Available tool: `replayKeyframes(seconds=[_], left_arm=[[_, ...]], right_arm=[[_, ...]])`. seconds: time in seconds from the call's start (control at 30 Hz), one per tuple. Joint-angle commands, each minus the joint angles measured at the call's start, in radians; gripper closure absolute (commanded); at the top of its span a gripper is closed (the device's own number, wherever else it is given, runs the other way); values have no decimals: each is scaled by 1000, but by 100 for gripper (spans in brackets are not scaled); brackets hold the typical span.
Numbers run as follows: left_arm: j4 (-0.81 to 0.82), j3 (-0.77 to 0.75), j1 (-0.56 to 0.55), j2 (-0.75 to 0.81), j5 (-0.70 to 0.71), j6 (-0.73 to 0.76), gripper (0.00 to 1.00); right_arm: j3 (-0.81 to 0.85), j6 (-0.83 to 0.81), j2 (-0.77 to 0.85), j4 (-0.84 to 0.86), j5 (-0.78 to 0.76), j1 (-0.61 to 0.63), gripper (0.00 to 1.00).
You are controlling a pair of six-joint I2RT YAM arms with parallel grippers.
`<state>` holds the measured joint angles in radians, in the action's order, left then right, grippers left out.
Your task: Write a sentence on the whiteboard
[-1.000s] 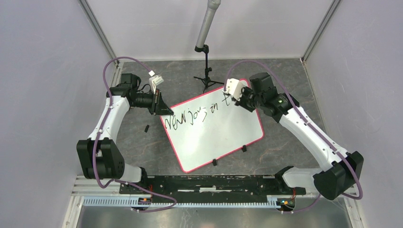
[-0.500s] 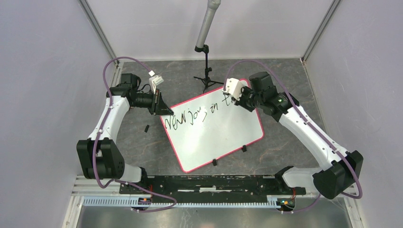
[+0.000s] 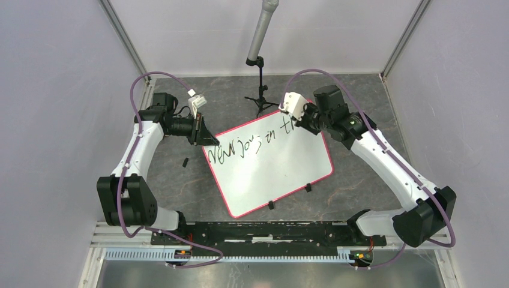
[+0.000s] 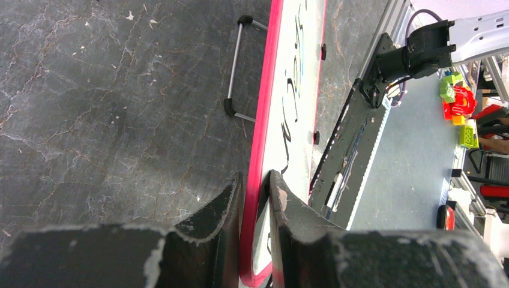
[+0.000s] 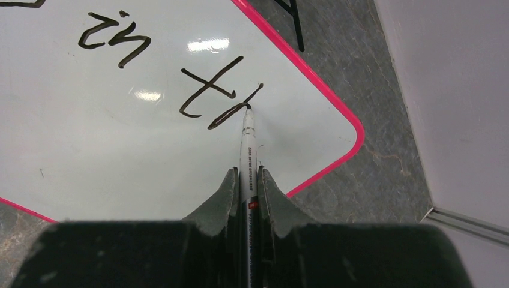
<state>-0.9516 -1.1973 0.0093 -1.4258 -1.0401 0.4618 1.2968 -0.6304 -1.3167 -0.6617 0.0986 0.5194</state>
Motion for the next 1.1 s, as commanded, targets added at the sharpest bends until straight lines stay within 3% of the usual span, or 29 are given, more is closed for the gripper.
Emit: replayKeyframes(seconds=[0.0,0.3,0.73,1.07], left_arm=[[3,10,-25,-14,81,-1,98],[3,10,-25,-11,78,-1,98],[3,10,-26,-3,77,-3,98],[3,10,-26,5,81,-5,97]], right_arm=[[0,-16,20,25,-39,-14,100],[-81,-12,64,2,12,-15,100],[23,1,74,-25,4,-16,100],[-6,-10,50,-2,-22,-24,100]])
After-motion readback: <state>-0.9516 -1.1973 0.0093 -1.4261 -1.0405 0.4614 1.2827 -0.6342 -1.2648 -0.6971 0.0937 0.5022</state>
